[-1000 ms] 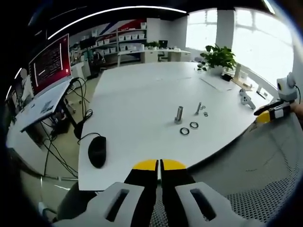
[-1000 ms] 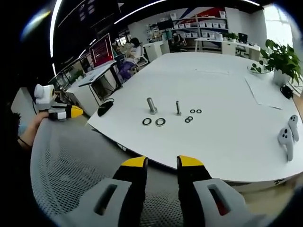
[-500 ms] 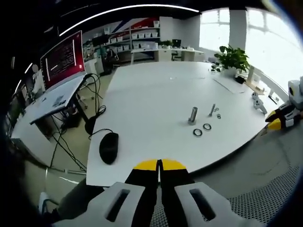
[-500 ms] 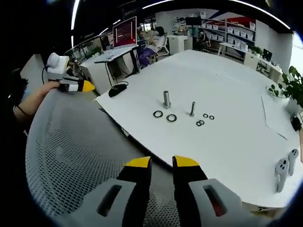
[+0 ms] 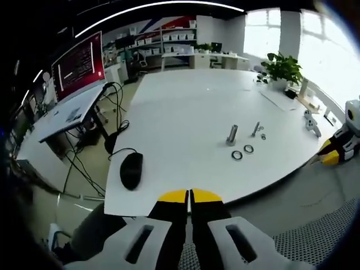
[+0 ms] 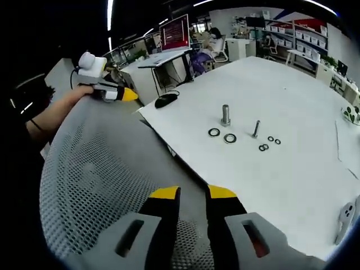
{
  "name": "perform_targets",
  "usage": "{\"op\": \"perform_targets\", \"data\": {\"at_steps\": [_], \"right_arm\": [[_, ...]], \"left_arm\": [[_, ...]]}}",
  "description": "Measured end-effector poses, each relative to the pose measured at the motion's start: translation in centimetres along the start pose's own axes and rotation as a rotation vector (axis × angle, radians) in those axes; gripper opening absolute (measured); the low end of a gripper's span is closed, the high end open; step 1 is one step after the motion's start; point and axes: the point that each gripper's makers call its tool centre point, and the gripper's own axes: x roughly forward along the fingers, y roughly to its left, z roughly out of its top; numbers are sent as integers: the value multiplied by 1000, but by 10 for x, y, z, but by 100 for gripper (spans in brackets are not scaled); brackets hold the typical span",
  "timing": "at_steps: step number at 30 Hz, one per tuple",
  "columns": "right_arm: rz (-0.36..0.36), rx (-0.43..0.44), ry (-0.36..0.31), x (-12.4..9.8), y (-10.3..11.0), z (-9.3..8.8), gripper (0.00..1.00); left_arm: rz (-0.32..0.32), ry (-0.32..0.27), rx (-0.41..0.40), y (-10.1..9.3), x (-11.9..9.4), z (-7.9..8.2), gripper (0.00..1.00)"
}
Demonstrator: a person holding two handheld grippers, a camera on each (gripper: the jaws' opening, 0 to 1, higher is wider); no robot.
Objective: Place the washer onto the threaded stud by aligning its center hole with the stud, sliding it down to the base, and recovering from edge contact or off-axis alignment until the washer reaches the visible bottom stop.
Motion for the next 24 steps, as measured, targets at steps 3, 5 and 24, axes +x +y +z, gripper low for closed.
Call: {"op": "perform_targets", "data": {"at_steps": [3,5,24], "right_arm": [[-10,2,17,1,-1,-2,21],[-7,-5,20,2,1,-1,21],[119,-190,171,9,3,0,31]], "left_arm": [[2,34,-8,3,3,-8,0],[22,17,70,7,3,-5,0],[26,-44,-12,10,0,2,0]]}}
